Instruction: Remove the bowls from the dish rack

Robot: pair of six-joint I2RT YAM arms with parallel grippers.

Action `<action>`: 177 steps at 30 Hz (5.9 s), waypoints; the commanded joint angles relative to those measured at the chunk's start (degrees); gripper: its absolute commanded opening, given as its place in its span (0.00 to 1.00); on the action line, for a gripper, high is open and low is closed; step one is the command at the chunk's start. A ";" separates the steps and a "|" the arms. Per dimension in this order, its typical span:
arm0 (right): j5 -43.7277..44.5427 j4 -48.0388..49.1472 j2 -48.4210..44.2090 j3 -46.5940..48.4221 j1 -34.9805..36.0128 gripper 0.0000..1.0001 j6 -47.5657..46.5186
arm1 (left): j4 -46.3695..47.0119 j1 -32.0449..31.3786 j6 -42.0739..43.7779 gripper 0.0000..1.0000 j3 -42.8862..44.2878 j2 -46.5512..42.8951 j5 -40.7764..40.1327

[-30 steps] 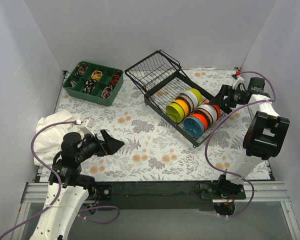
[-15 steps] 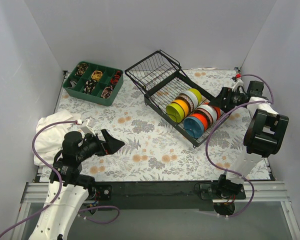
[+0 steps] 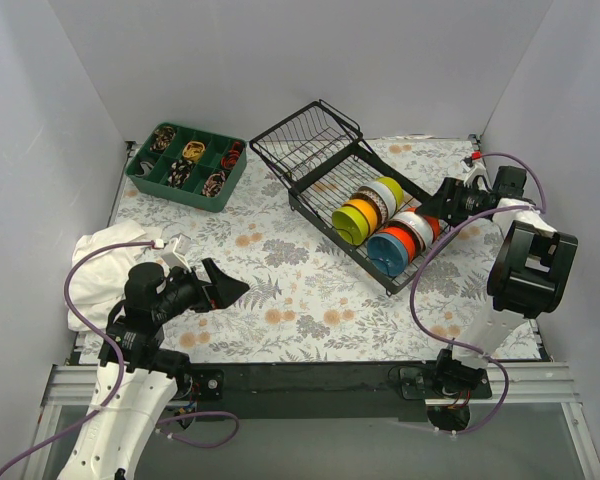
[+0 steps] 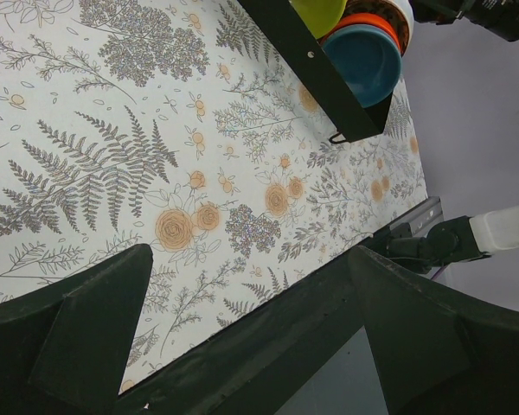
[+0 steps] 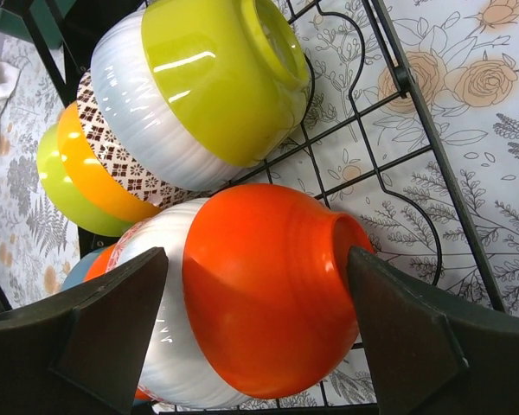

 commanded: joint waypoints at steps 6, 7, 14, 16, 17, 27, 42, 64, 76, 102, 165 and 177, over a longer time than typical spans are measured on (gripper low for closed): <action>6.60 -3.96 -2.89 -1.96 1.22 0.80 -1.87 | 0.34 -0.25 0.23 0.98 -0.26 0.16 0.88; 7.13 -3.96 -3.33 -1.96 1.39 0.78 -1.87 | 0.34 -0.25 0.23 0.98 -0.26 0.07 0.88; 9.77 -4.04 -4.65 -1.34 1.48 0.59 -1.87 | 0.17 -0.25 0.23 0.98 -0.26 -0.02 0.88; 10.65 -4.04 -5.18 -0.99 1.48 0.52 -1.95 | 0.08 -0.25 0.23 0.98 -0.26 -0.02 0.88; 10.92 -3.96 -5.35 -0.82 1.48 0.50 -1.87 | 0.08 -0.25 0.23 0.98 -0.17 -0.02 0.88; 16.62 -2.91 -9.66 -0.64 1.48 0.36 -0.11 | -0.19 -0.25 0.14 0.98 -0.17 -0.11 0.53; 24.28 0.61 -14.67 -1.78 1.48 0.27 4.28 | -0.54 -0.25 0.05 0.98 0.01 -0.11 -0.26; 28.49 4.31 -23.20 -2.84 1.39 0.26 12.02 | 4.03 -0.25 -1.97 0.98 -0.43 4.89 0.00; 28.93 2.99 -19.86 -6.00 1.74 0.73 4.29 | 6.93 -0.25 -2.15 0.98 -1.75 5.69 -0.70; 71.55 13.26 -10.89 -7.58 20.11 0.45 -4.50 | 6.67 -0.25 -3.38 0.98 -2.37 2.62 -3.60; 108.85 25.41 -16.95 -15.41 42.96 0.35 -13.82 | 6.49 -0.25 -3.99 0.98 -2.63 -0.64 -4.74; 91.45 8.37 -22.49 -11.01 39.80 0.62 -10.66 | 6.76 -0.25 -3.82 0.98 -2.72 0.07 -4.13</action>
